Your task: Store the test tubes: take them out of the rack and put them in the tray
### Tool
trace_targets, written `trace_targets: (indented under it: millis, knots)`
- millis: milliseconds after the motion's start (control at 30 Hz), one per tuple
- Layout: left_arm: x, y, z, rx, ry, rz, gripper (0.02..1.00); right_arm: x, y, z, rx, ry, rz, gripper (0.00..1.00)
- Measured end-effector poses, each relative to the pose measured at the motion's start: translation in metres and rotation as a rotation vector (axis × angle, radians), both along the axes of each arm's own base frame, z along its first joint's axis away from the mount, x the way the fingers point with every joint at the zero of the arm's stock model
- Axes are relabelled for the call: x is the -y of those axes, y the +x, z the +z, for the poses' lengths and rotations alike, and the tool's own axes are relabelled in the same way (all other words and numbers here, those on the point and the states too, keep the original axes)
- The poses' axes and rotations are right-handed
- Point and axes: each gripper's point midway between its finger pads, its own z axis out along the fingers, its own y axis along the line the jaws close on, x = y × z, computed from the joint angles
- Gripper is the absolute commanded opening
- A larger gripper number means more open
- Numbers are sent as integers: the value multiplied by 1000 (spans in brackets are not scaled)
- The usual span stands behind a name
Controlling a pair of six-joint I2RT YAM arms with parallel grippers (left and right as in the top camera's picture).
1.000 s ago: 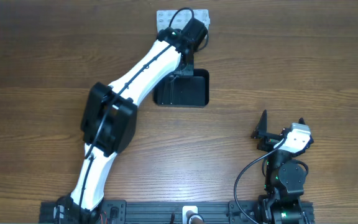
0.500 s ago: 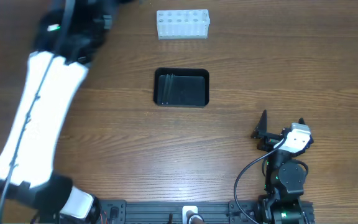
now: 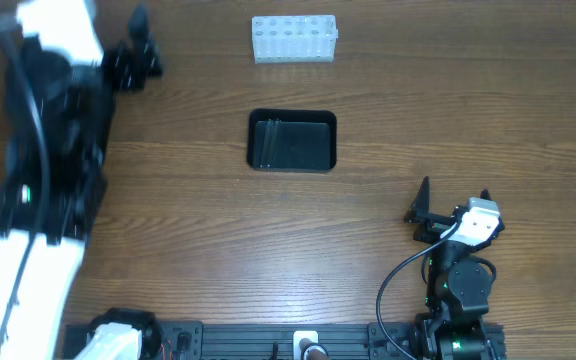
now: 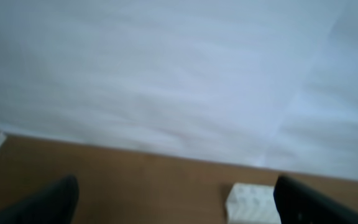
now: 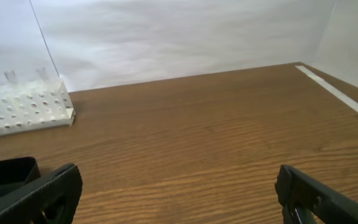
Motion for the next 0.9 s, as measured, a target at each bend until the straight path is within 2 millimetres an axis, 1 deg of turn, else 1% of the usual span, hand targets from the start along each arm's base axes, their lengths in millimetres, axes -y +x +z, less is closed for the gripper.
trace_targets:
  millis: [33,100,233,400,467,633,900]
  knots:
    - [-6,-11,-4,49,-6,0,996,0,0,0,1,0,0,991]
    - [-15,-34,-21,100,-14,2,998,0,0,0,0,0,0,991]
    - [-27,-75,-70,125,-17,8,998,0,0,0,0,0,0,993]
    - [-30,-108,-131,134,-19,0,998,0,0,0,0,0,0,993]
    - [-28,-117,-144,157,-19,-13,998,0,0,0,1,0,0,991]
    - [-24,-132,-165,228,-20,-37,998,0,0,0,1,0,0,991]
    - [-24,-132,-165,230,-20,-37,998,0,0,0,1,0,0,991]
